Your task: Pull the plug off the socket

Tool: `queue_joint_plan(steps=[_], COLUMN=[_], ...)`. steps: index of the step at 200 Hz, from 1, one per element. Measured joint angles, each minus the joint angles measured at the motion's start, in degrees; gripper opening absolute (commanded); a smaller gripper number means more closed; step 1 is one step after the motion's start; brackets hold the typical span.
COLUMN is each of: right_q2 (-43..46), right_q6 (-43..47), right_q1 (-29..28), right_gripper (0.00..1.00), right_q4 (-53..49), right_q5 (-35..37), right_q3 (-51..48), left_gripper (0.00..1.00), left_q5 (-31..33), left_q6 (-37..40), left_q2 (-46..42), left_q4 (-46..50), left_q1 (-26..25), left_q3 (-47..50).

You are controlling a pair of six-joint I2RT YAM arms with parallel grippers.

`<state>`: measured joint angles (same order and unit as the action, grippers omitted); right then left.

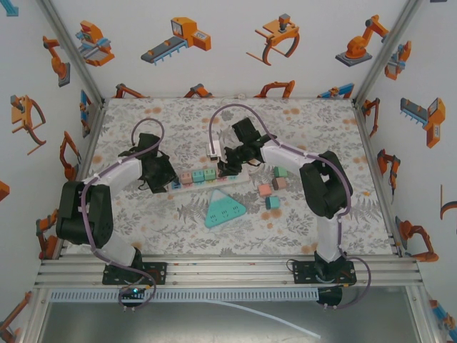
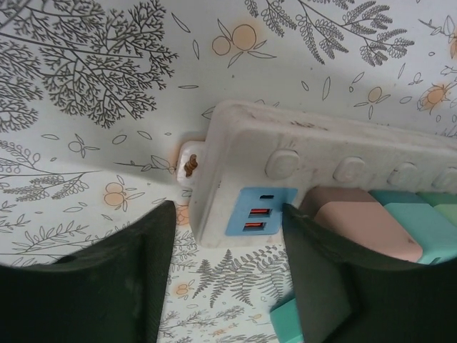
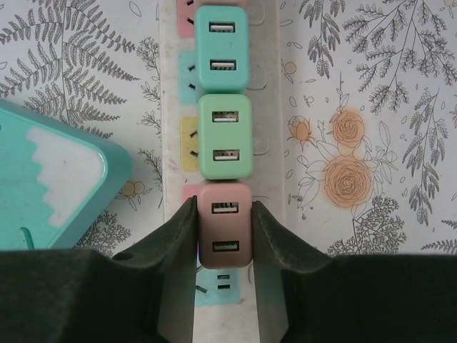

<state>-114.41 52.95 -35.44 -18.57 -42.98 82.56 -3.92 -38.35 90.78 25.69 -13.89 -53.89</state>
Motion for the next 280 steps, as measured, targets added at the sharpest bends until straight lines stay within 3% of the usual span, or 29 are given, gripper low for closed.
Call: queue_joint_plan(steps=[67, 148, 211, 280], right_q2=[0.0, 0.0, 1.2, 1.4], right_q6=[-1.1, -9.5, -3.4, -3.4], right_q1=[0.0, 0.1, -1.3, -1.4], right_gripper=[0.24, 0.15, 0.14, 0.14], right_q4=[0.3, 2.5, -1.2, -1.7], right_q5=[-0.1, 0.8, 2.9, 2.9], right_q3=[0.0, 0.0, 0.0, 0.0], left_gripper=[0.47, 0.49, 0.49, 0.49], left_q5=[-0.3, -0.3, 0.0, 0.0], left_q6=[0.3, 0.6, 0.6, 0.6], left_q2=[0.3, -0.4, -0.7, -0.5], left_q4=[-0.1, -2.1, -2.7, -3.1], left_q1=[0.0, -0.1, -0.4, -0.5], left_q3=[0.0, 1.6, 1.9, 2.0])
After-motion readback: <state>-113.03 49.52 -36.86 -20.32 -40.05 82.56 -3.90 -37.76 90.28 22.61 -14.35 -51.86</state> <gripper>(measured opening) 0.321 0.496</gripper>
